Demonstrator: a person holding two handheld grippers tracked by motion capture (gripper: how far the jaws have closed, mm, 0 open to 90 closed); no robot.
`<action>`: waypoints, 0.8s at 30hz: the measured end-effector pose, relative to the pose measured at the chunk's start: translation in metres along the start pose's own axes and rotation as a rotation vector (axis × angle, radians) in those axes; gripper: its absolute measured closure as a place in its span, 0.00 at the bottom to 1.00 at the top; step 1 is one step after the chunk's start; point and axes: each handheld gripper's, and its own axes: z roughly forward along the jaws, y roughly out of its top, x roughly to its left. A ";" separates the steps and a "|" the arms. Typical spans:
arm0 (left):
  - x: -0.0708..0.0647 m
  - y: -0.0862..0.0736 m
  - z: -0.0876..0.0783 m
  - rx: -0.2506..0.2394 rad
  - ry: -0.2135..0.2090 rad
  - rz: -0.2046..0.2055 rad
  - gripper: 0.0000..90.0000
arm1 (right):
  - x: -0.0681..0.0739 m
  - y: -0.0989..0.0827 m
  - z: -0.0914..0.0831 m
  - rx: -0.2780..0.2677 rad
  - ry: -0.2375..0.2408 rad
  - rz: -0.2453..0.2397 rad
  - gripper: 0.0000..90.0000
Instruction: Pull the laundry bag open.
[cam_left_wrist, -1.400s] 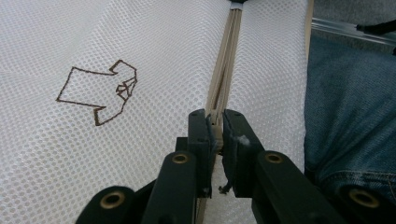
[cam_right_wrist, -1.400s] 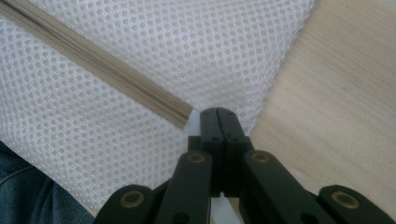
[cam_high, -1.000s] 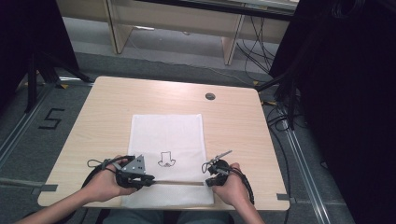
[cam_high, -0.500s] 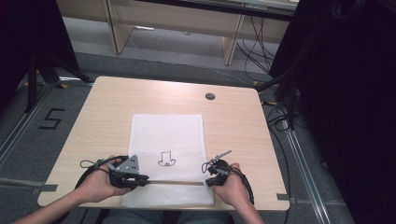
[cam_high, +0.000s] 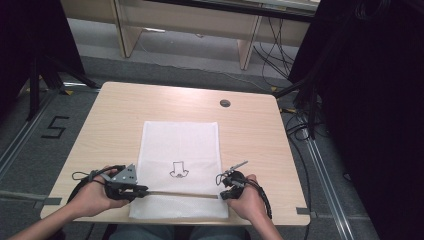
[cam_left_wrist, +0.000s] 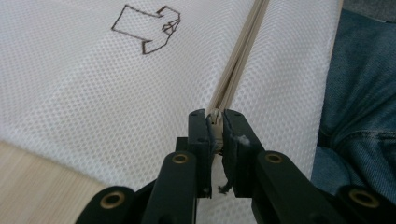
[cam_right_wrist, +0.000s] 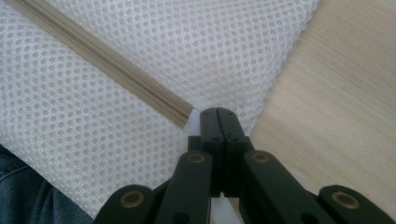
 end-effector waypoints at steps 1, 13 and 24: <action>0.003 -0.002 -0.004 0.019 0.009 0.012 0.91 | -0.001 0.000 0.001 -0.006 0.008 -0.017 1.00; 0.022 -0.038 -0.025 0.068 0.041 -0.105 0.91 | -0.001 0.000 0.000 0.001 0.008 -0.003 1.00; 0.019 -0.045 -0.018 0.082 0.046 -0.104 0.91 | -0.003 0.000 0.001 -0.011 0.016 -0.027 1.00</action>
